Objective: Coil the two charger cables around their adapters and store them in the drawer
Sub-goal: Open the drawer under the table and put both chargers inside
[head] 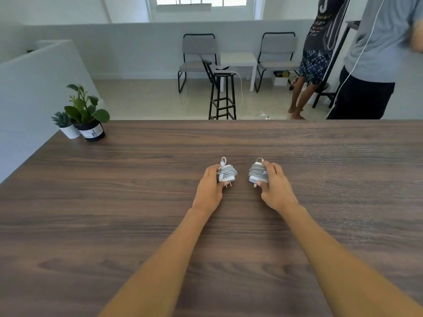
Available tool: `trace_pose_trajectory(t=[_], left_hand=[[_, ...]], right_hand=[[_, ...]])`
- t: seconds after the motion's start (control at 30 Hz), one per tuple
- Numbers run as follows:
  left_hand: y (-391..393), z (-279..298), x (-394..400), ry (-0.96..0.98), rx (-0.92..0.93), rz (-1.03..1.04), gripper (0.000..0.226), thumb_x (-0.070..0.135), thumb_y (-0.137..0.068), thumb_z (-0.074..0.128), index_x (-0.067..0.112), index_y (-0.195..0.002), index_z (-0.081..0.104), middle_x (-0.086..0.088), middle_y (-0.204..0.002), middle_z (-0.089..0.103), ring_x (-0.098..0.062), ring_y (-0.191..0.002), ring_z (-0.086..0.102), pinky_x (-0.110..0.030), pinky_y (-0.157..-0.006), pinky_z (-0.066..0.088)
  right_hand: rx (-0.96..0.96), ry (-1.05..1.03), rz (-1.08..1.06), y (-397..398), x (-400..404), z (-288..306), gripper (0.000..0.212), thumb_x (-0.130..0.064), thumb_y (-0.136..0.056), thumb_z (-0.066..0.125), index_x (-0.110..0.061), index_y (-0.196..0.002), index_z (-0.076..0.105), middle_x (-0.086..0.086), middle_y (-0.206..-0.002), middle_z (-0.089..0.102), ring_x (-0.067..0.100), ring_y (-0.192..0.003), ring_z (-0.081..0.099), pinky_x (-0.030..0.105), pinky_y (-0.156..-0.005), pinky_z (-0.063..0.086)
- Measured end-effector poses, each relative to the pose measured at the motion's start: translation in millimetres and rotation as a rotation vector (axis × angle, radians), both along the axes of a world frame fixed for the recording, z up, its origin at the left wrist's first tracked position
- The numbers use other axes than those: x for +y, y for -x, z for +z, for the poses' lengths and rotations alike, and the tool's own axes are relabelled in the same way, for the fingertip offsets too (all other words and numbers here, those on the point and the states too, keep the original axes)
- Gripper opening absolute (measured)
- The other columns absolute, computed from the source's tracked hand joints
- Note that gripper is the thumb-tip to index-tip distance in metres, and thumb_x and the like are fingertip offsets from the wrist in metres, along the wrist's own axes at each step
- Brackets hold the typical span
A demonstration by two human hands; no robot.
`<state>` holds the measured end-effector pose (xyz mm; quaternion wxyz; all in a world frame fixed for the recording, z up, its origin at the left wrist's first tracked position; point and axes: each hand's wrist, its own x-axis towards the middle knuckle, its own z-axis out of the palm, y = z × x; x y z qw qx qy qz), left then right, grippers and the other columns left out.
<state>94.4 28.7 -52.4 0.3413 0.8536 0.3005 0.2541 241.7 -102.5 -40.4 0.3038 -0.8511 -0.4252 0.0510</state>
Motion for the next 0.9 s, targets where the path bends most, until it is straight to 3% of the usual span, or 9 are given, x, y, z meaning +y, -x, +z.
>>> trace_pose_trajectory(t=[0.2, 0.33, 0.47, 0.6, 0.73, 0.83, 0.9], left_hand=[[55, 6, -59, -0.026, -0.121, 0.009, 0.046, -0.001, -0.083, 0.064, 0.001, -0.127, 0.049, -0.011, -0.126, 0.057, -0.023, -0.112, 0.057, -0.011, -0.092, 0.035], [97, 12, -117, -0.027, -0.206, 0.007, 0.047, -0.002, -0.082, 0.065, 0.005, -0.127, 0.051, -0.004, -0.124, 0.058, -0.015, -0.108, 0.057, -0.004, -0.092, 0.037], [141, 14, -186, -0.008, -0.241, 0.006, 0.051, -0.003, -0.082, 0.065, 0.013, -0.128, 0.051, 0.005, -0.124, 0.057, -0.007, -0.107, 0.056, -0.014, -0.096, 0.044], [175, 12, -244, -0.005, -0.28, -0.002, 0.052, -0.005, -0.083, 0.065, 0.012, -0.129, 0.051, 0.005, -0.124, 0.055, -0.009, -0.109, 0.057, -0.02, -0.096, 0.047], [205, 5, -290, 0.002, -0.281, 0.007, 0.053, -0.006, -0.082, 0.065, 0.011, -0.13, 0.051, 0.006, -0.122, 0.054, -0.005, -0.105, 0.056, -0.009, -0.091, 0.045], [222, -6, -317, 0.023, -0.267, 0.008, 0.054, -0.008, -0.082, 0.064, 0.01, -0.131, 0.05, 0.005, -0.122, 0.053, 0.011, -0.104, 0.05, -0.001, -0.086, 0.039], [233, -16, -333, 0.046, -0.241, 0.024, 0.055, -0.007, -0.082, 0.065, 0.011, -0.132, 0.05, 0.006, -0.122, 0.052, 0.013, -0.104, 0.048, 0.0, -0.087, 0.039]], right_hand=[[0.05, -0.056, -0.007, 40, -63, 6, 0.059, -0.002, -0.085, 0.059, -0.005, -0.138, 0.035, 0.012, -0.137, 0.037, 0.032, -0.114, 0.05, 0.039, -0.092, 0.043], [0.026, -0.1, 0.016, 72, -118, 16, 0.057, 0.0, -0.084, 0.058, -0.005, -0.137, 0.037, 0.01, -0.137, 0.037, 0.03, -0.114, 0.049, 0.034, -0.09, 0.041], [-0.053, -0.124, 0.083, 106, -180, 23, 0.059, 0.002, -0.082, 0.059, -0.004, -0.137, 0.037, 0.011, -0.141, 0.037, 0.029, -0.116, 0.049, 0.033, -0.093, 0.042], [-0.096, -0.126, 0.137, 138, -236, 25, 0.062, 0.005, -0.081, 0.061, -0.008, -0.138, 0.039, 0.009, -0.139, 0.039, 0.027, -0.114, 0.049, 0.03, -0.092, 0.043], [-0.119, -0.195, 0.19, 172, -288, 17, 0.058, 0.005, -0.081, 0.063, -0.009, -0.135, 0.044, 0.01, -0.134, 0.043, 0.023, -0.104, 0.051, 0.016, -0.083, 0.036], [-0.101, -0.193, 0.219, 191, -320, 3, 0.059, 0.005, -0.081, 0.064, -0.01, -0.135, 0.046, 0.01, -0.134, 0.045, 0.017, -0.105, 0.047, 0.013, -0.084, 0.034], [-0.071, -0.178, 0.218, 203, -337, -9, 0.06, 0.005, -0.08, 0.065, -0.012, -0.135, 0.046, 0.009, -0.134, 0.045, 0.014, -0.104, 0.046, 0.014, -0.084, 0.036]])
